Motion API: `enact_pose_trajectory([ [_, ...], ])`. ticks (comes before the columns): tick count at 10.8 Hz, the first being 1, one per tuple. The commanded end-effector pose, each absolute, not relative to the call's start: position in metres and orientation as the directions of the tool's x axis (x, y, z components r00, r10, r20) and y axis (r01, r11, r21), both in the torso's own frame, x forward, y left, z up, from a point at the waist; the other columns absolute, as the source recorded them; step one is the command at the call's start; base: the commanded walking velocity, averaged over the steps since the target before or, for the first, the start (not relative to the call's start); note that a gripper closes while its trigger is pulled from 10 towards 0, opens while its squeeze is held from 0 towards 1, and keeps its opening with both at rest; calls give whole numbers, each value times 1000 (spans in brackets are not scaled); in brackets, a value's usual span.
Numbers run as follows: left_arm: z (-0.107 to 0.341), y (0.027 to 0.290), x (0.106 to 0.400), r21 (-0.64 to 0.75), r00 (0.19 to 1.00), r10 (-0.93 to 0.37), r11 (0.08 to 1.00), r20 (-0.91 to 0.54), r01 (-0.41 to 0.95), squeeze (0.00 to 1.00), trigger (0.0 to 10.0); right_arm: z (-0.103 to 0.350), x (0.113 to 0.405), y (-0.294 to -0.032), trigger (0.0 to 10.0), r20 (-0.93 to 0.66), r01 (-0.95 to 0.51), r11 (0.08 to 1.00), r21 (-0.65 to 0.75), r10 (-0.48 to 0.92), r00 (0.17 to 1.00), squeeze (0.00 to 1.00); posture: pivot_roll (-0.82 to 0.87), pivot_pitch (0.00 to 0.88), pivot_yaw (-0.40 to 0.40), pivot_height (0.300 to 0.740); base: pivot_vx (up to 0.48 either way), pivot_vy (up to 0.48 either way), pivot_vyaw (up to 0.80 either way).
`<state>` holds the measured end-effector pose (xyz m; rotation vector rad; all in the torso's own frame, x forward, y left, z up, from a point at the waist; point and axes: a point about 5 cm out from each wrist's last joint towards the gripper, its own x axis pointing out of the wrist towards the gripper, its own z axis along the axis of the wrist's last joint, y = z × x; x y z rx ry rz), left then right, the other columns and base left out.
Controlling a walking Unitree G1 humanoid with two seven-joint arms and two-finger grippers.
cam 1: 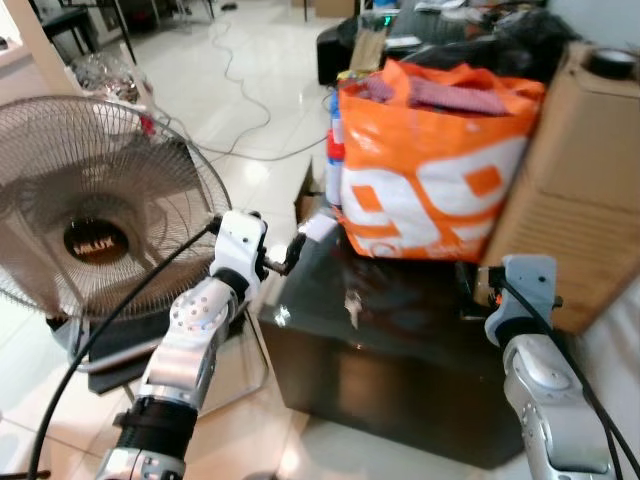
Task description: Hang keys on a hook
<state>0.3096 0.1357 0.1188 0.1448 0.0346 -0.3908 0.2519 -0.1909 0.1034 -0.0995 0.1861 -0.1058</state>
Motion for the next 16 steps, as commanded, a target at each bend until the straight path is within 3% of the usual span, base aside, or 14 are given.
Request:
enact_pose_trajectory([
  [1, 122, 144, 311, 148, 931, -361, 919, -57, 366, 0, 10000, 106, 254, -184, 10000, -175, 74, 993, -92, -89, 981, 0, -100, 0, 27, 740, 364, 0, 0],
  [5, 118, 144, 306, 156, 927, -367, 914, -74, 375, 0, 10000, 103, 258, -179, 10000, -211, 14, 997, -74, -29, 977, 0, -94, 0, 10, 740, 354, 0, 0],
  [9, 100, 140, 285, 191, 902, -400, 884, -162, 426, 0, 10000, 86, 276, -171, 10000, -311, -155, 975, -159, 100, 945, 0, -95, 0, -28, 740, 0, 0, 0],
  [10, 94, 141, 277, 194, 889, -414, 872, -196, 449, 0, 10000, 65, 279, -162, 10000, -415, -264, 954, -146, 183, 891, 1000, -98, 0, -41, 740, 0, 0, 0],
  [13, 86, 137, 265, 174, 884, -407, 877, -229, 449, 0, 10000, 46, 267, -139, 10000, -468, -406, 908, -104, 316, 825, 1000, -135, 0, -43, 740, 0, 0, 0],
  [16, 90, 121, 268, 117, 887, -418, 888, -194, 444, 0, 10000, 53, 260, -150, 10000, -414, -331, 939, -89, 267, 870, 1000, -167, 0, -26, 740, 91, 0, 448],
])
